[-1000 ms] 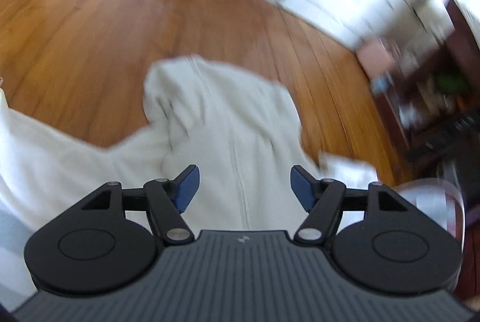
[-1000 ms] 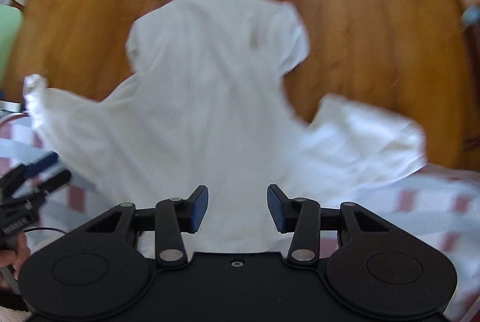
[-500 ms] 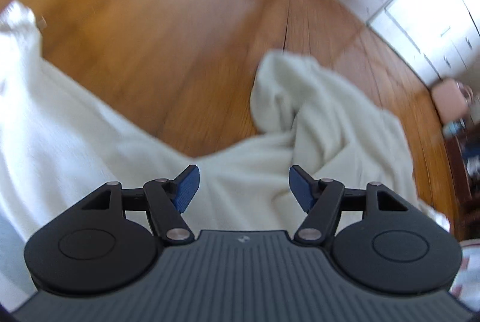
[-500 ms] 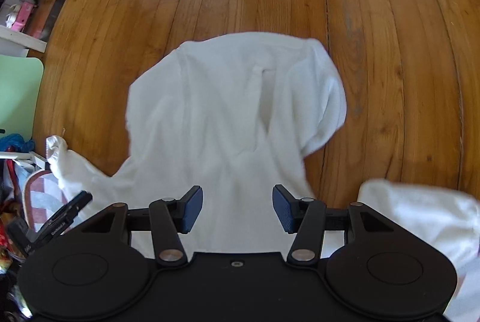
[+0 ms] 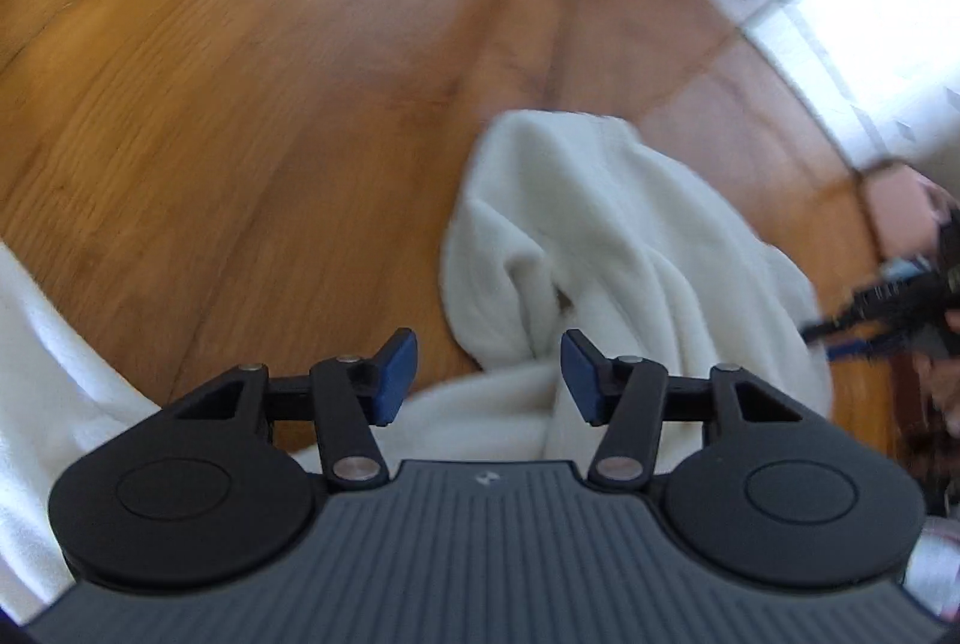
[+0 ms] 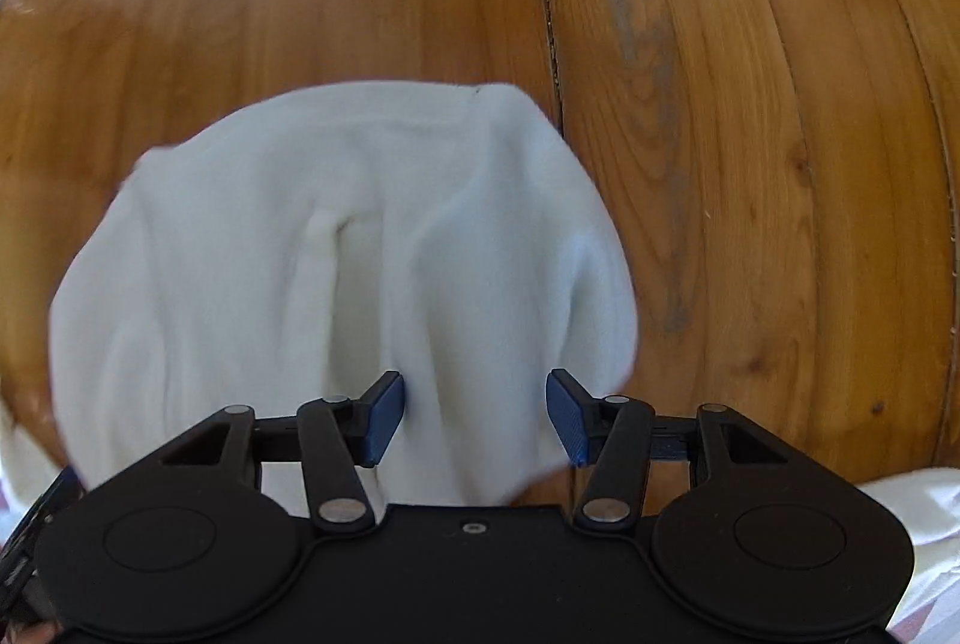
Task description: Fold clothes
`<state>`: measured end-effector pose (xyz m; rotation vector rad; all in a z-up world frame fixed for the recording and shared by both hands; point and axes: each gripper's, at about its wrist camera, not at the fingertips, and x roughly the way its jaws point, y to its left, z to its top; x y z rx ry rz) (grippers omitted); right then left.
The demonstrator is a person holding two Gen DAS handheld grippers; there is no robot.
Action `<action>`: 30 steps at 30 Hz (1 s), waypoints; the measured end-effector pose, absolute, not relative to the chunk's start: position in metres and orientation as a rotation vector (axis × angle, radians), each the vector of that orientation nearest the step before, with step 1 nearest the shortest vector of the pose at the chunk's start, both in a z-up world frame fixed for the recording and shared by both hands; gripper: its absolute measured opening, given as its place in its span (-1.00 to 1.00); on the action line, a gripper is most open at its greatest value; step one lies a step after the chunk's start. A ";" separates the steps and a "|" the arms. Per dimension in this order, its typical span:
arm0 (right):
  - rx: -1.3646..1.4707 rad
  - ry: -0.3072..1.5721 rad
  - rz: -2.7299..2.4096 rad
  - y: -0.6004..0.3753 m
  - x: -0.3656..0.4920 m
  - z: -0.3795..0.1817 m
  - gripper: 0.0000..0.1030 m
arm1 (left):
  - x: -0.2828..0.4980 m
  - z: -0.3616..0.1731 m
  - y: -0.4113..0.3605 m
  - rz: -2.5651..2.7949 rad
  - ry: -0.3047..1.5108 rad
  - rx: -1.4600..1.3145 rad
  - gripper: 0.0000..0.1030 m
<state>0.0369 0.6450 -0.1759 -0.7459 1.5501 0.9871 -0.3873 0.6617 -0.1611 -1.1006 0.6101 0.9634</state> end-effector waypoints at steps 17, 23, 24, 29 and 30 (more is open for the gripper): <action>0.094 0.917 1.752 0.445 0.029 -0.086 -0.82 | -0.334 -0.143 0.677 1.043 0.577 -1.074 0.24; -0.400 0.973 1.292 0.413 0.042 -0.159 -0.82 | -0.305 -0.154 0.686 1.049 0.672 -1.058 0.31; -0.404 0.991 1.277 0.415 0.043 -0.163 -0.82 | -0.303 -0.160 0.689 1.044 0.670 -1.092 0.31; -0.468 0.979 1.255 0.429 0.030 -0.171 -0.79 | -0.300 -0.189 0.704 0.973 0.642 -1.242 0.43; -0.483 0.969 1.257 0.432 0.026 -0.171 -0.73 | -0.299 -0.193 0.705 0.973 0.635 -1.255 0.44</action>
